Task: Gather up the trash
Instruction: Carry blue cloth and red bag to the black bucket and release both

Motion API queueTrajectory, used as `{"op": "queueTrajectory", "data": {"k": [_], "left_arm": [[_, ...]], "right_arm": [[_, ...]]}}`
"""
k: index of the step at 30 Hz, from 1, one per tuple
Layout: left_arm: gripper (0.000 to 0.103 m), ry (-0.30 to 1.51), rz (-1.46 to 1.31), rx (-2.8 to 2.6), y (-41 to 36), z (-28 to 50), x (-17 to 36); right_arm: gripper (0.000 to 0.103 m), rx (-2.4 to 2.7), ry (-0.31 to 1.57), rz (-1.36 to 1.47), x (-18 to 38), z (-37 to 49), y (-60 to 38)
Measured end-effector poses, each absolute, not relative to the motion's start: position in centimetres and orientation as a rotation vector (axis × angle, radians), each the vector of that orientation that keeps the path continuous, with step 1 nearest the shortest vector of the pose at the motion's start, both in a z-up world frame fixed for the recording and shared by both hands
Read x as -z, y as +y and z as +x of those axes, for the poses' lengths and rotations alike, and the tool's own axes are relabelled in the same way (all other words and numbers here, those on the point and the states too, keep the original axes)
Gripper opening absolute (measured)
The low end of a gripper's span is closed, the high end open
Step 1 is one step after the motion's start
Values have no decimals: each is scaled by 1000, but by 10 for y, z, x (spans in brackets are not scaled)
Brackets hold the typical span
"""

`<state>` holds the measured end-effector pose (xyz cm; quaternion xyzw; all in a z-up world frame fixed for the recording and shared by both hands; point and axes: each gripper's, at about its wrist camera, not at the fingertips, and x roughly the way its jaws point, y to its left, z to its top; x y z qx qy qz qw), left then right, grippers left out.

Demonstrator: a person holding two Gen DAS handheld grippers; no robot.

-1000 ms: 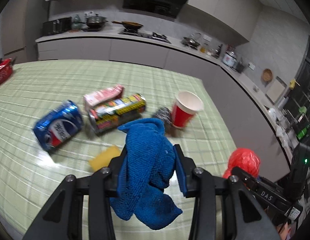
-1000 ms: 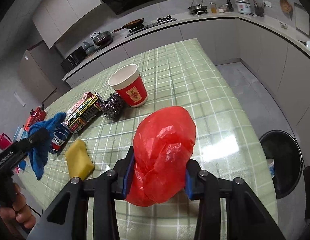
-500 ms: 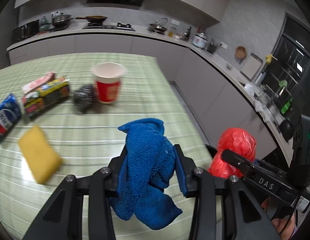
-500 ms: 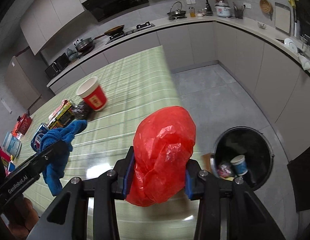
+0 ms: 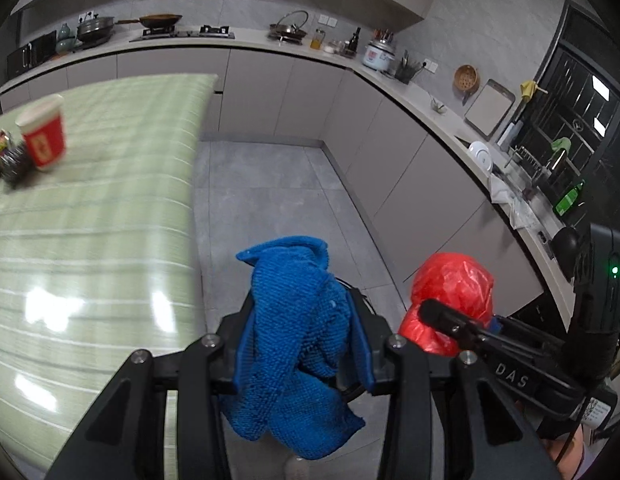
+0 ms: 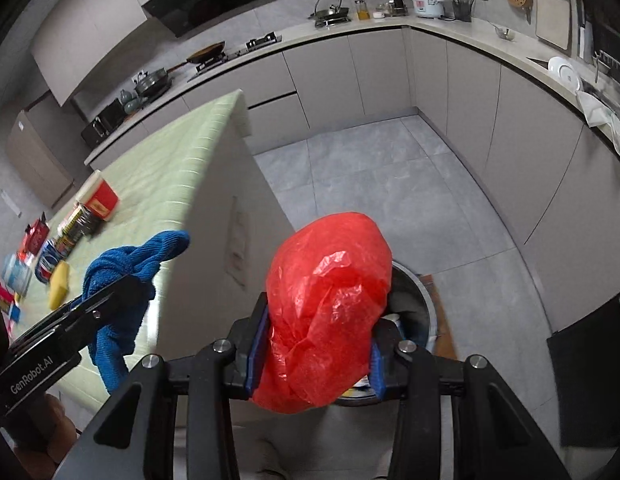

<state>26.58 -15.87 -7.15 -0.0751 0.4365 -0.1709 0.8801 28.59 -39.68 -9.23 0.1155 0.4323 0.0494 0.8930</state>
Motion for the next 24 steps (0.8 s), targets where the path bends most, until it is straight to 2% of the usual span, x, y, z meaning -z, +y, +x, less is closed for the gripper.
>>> {"op": "queueTrajectory", "data": {"k": [12, 15, 17, 20, 22, 24], "left_arm": [[45, 1029, -129, 269, -195, 279, 172], [47, 1043, -114, 246, -199, 286, 190], [54, 1056, -119, 236, -200, 290, 198], [72, 1083, -123, 193, -202, 298, 207], [78, 1106, -139, 191, -206, 302, 210], [79, 1113, -133, 175, -207, 303, 210]], "right_arm": [[43, -210, 1010, 227, 196, 327, -443], [44, -227, 1033, 220, 218, 339, -445], [45, -247, 1049, 206, 230, 344, -443], [60, -229, 1065, 174, 244, 353, -444], [68, -211, 1056, 199, 246, 358, -450], [72, -198, 1037, 229, 243, 359, -457]]}}
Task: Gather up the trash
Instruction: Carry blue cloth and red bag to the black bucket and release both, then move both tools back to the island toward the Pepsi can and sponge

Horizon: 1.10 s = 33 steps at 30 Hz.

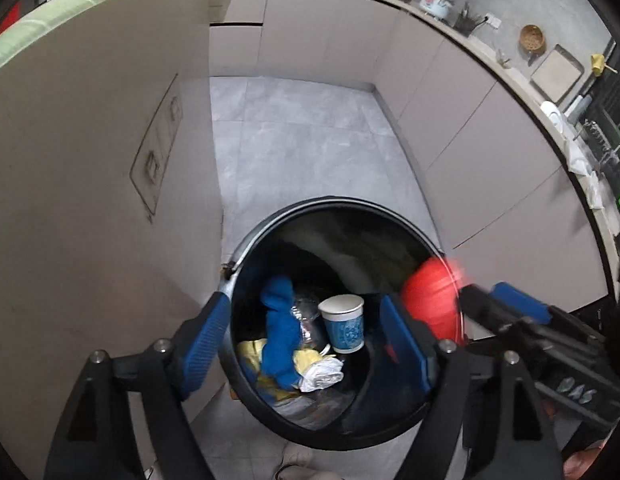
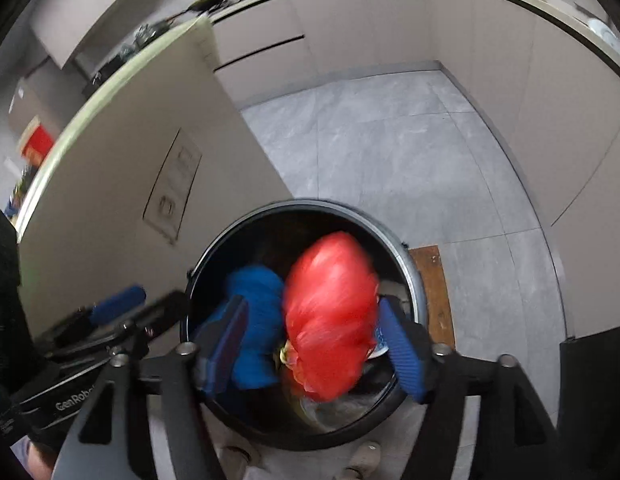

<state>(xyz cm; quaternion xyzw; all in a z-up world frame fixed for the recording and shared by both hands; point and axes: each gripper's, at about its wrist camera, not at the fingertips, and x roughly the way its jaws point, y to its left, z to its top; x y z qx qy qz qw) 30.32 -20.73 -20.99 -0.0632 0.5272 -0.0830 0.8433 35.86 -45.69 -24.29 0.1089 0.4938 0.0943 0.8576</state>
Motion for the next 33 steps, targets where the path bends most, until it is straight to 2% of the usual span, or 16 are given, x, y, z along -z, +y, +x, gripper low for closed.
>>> {"op": "queueTrajectory", "data": {"k": [9, 21, 27, 33], "left_arm": [[79, 1019, -106, 210, -205, 285, 150], [79, 918, -148, 309, -174, 276, 29], [79, 862, -137, 240, -98, 271, 5], [79, 867, -176, 117, 15, 268, 15]], "right_arm": [[73, -162, 982, 287, 207, 352, -468], [73, -117, 830, 323, 92, 317, -444], [73, -197, 806, 316, 57, 313, -373], [73, -294, 811, 265, 43, 315, -259]]}}
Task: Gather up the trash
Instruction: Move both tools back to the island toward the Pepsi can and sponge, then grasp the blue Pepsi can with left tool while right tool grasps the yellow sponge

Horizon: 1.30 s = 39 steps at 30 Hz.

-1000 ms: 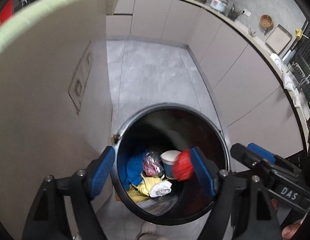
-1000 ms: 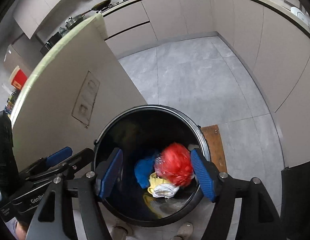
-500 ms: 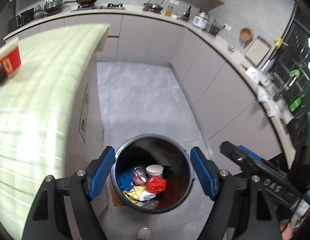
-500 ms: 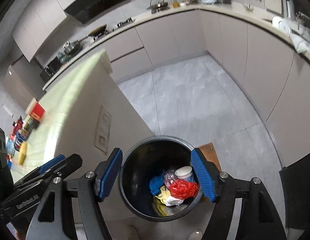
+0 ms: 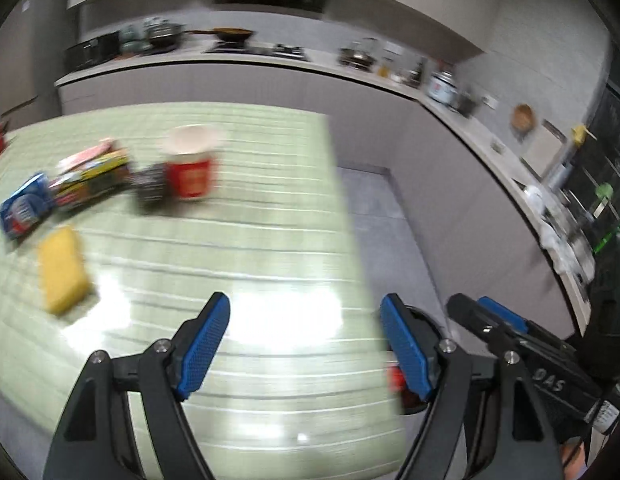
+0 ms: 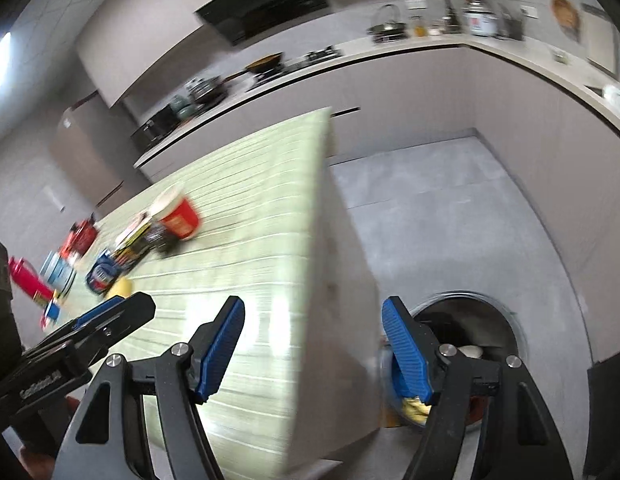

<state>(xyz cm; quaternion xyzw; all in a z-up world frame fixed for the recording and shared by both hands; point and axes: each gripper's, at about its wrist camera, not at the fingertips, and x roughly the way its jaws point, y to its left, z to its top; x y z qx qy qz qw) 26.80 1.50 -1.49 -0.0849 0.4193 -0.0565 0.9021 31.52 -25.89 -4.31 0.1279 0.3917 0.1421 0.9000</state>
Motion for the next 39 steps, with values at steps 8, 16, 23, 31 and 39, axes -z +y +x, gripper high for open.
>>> {"op": "queueTrajectory", "data": {"k": [8, 16, 23, 31, 39], "left_arm": [[79, 877, -183, -33, 158, 254, 33], [79, 871, -218, -204, 256, 250, 40], [79, 867, -249, -275, 283, 249, 46], [79, 880, -261, -244, 304, 260, 55], [79, 927, -207, -75, 328, 295, 61]], "right_arm": [[73, -397, 825, 222, 49, 312, -107], [73, -532, 878, 116, 62, 318, 4], [73, -668, 902, 19, 77, 339, 63], [73, -712, 925, -82, 95, 363, 123], [73, -548, 935, -152, 116, 379, 161]]}}
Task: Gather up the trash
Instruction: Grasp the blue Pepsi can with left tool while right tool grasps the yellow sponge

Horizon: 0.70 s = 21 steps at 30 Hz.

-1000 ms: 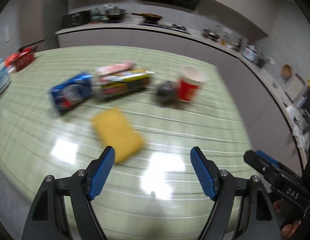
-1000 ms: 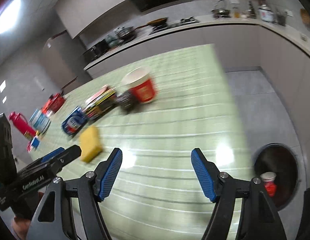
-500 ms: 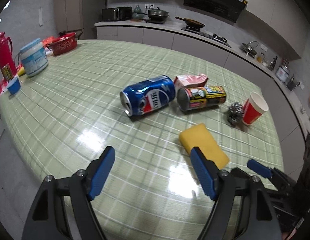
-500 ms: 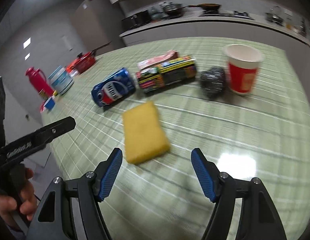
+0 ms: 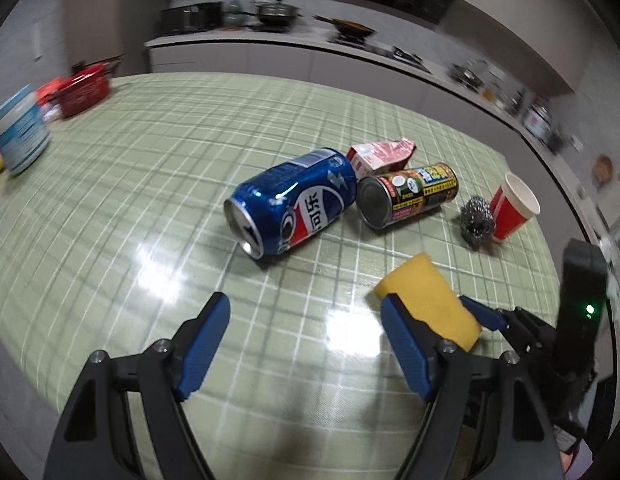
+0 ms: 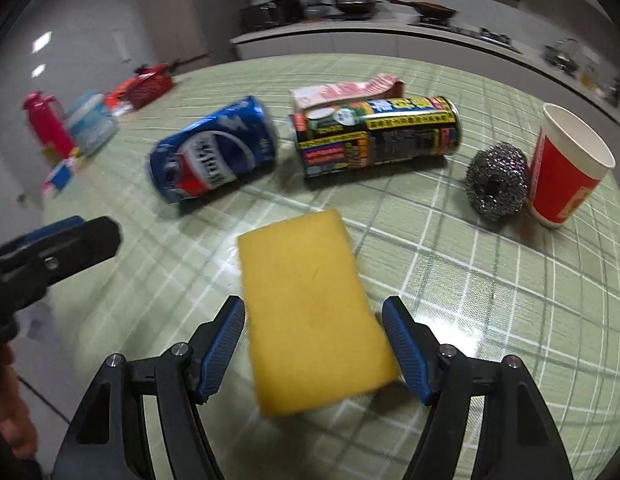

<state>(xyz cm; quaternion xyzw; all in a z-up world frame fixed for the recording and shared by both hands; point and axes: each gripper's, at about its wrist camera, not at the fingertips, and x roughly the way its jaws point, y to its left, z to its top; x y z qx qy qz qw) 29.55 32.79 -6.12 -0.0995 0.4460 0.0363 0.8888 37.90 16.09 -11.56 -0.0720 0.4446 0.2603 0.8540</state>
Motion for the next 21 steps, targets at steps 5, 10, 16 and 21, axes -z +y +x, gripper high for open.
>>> {"op": "queueTrajectory", "data": {"k": [5, 10, 16, 21], "left_arm": [[79, 936, -145, 12, 335, 312, 61], [79, 923, -89, 74, 337, 322, 54], [79, 904, -66, 120, 346, 332, 47], [79, 896, -59, 140, 355, 338, 45]], "right_arm": [[73, -299, 934, -13, 118, 393, 142], [73, -195, 930, 315, 110, 394, 96], [73, -125, 891, 282, 97, 382, 96], [73, -108, 934, 211, 112, 377, 119]]}}
